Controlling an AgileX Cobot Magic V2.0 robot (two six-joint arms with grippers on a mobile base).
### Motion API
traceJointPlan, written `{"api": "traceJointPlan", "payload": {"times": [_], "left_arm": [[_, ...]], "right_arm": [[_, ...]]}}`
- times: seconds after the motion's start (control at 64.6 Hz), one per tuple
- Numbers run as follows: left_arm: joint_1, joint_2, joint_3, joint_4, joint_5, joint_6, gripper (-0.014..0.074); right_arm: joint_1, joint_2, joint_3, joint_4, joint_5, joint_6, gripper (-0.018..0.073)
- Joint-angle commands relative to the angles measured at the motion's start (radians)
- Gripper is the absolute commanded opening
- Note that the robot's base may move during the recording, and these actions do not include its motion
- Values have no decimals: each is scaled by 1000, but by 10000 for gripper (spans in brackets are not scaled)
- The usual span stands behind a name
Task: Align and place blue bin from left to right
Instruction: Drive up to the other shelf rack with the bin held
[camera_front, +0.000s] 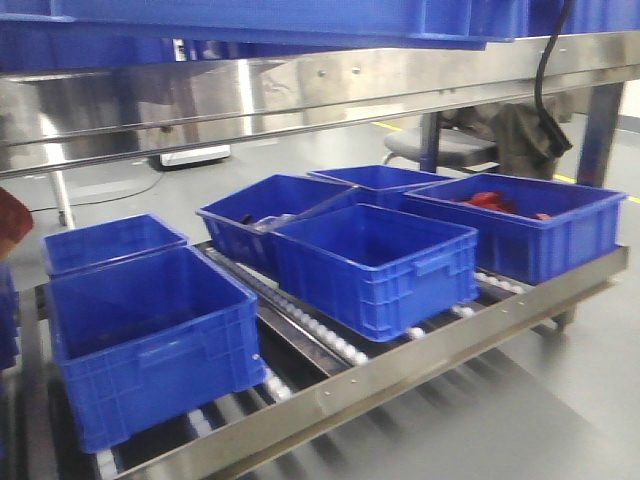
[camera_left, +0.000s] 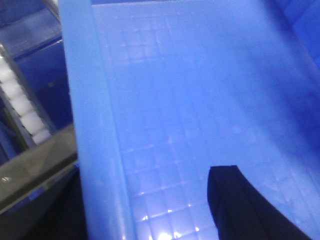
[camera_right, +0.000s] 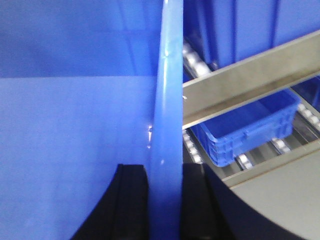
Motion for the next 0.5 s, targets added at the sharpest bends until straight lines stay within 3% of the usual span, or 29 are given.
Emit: {"api": "traceJointPlan", "payload": {"times": [0.0,0.48], "left_arm": [[-13,-42,-20,-48,-53,64,-111],[-13,-42,-20,-48,-53,64,-111]], "right_arm": [[-11,-7,-17,-49,-204,-24,-151],[-11,-7,-17,-49,-204,-24,-151]]}}
